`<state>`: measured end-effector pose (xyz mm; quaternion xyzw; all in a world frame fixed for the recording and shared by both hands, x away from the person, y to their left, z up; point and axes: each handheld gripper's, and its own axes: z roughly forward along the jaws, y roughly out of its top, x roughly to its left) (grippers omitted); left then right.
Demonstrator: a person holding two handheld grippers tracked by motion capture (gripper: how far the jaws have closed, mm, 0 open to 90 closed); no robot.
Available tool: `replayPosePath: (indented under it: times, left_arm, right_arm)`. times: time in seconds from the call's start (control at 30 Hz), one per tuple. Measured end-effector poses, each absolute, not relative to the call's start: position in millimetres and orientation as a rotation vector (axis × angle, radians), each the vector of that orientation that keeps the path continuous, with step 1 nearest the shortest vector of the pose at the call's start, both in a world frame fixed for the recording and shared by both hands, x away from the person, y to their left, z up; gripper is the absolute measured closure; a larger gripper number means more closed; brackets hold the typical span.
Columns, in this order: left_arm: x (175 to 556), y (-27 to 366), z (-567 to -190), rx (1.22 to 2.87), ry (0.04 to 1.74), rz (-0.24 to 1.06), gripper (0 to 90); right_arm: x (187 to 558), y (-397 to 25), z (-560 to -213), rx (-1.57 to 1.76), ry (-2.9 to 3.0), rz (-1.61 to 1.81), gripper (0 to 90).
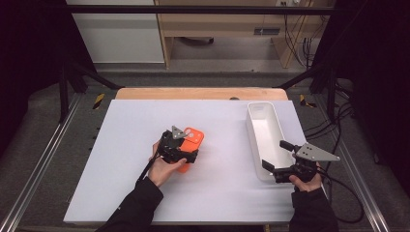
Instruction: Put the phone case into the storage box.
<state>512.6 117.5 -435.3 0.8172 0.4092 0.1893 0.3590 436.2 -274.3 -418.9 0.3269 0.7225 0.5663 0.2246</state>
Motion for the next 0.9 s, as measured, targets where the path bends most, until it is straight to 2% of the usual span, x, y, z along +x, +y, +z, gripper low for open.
replayPosePath:
  times: [0.9]
  left_arm:
    - [489.9, 116.8, -403.7, 2.118, 0.865, 0.449, 13.6]
  right_arm:
    - [436.1, -273.1, -418.8, 0.884, 2.007, 1.560, 0.4]
